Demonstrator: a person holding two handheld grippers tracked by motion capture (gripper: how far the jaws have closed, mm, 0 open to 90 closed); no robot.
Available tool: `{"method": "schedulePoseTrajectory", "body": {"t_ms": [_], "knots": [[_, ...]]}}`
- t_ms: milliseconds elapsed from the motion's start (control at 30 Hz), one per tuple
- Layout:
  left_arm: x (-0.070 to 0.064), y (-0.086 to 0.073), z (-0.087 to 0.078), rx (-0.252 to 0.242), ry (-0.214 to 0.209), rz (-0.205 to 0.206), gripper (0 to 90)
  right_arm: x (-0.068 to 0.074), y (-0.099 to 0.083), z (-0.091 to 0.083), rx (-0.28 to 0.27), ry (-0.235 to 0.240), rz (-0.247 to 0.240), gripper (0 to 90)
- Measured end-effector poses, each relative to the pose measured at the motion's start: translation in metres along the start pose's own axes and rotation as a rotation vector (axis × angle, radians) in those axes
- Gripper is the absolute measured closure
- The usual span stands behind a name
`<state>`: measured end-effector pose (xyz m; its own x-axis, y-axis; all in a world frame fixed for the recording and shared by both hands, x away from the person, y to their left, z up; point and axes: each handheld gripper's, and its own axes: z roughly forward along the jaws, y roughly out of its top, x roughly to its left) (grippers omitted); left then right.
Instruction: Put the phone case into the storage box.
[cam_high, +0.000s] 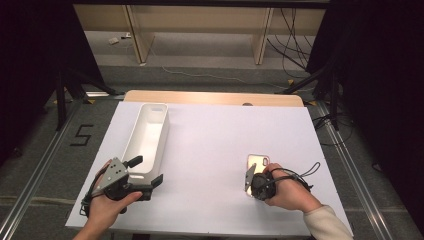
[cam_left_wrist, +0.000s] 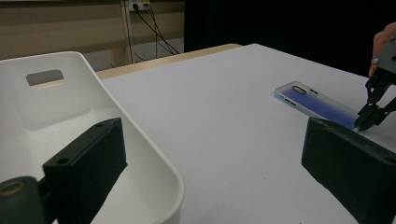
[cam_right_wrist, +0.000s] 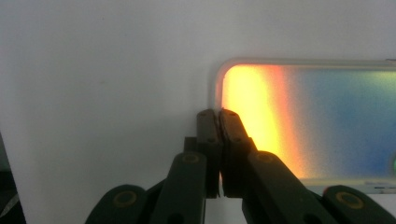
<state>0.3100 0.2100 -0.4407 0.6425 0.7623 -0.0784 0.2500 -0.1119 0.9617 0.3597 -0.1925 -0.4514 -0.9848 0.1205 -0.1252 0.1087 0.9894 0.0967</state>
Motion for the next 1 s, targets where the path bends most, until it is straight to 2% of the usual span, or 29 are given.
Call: {"method": "schedulePoseTrajectory", "body": {"t_ms": [33,100,200,233,300,467,500,533,900,1000], "knots": [[0.0000,0.0000,0.0000,0.000,0.000,0.000,5.7,0.0000,0.0000,0.0000,0.000,0.000,0.000,89.0],[0.0002,0.0002,-0.0002,-0.002,0.001,-0.001,5.7,0.0030,-0.0001,0.0002,-0.016,0.015,0.034,88.9],[-0.0001,0.0003,-0.0003,-0.003,0.001,-0.001,5.8,0.0018,-0.0008,0.0005,-0.025,0.013,0.017,89.0],[-0.0001,0.0003,-0.0002,-0.002,0.001,-0.001,5.8,0.0031,-0.0005,-0.0005,-0.016,0.016,0.035,89.0],[-0.0001,0.0004,-0.0001,-0.003,0.001,-0.001,5.9,0.0017,-0.0018,0.0006,-0.033,0.010,0.006,89.0],[0.0001,0.0004,-0.0003,-0.003,0.001,-0.001,6.0,0.0051,-0.0035,-0.0005,-0.033,0.010,0.033,89.0],[0.0000,0.0004,-0.0003,-0.004,0.001,-0.002,6.1,0.0044,-0.0038,-0.0007,-0.038,0.010,0.013,89.1],[0.0000,0.0004,-0.0003,-0.004,0.001,-0.002,6.1,0.0044,-0.0038,-0.0007,-0.038,0.010,0.013,89.1],[-0.0008,0.0007,-0.0002,-0.002,0.004,0.001,6.2,0.0067,-0.0070,-0.0043,-0.106,-0.015,0.016,89.2],[-0.0009,0.0006,0.0000,-0.002,-0.001,0.005,6.2,0.0071,-0.0078,-0.0065,-0.126,-0.034,0.024,89.2]]}}
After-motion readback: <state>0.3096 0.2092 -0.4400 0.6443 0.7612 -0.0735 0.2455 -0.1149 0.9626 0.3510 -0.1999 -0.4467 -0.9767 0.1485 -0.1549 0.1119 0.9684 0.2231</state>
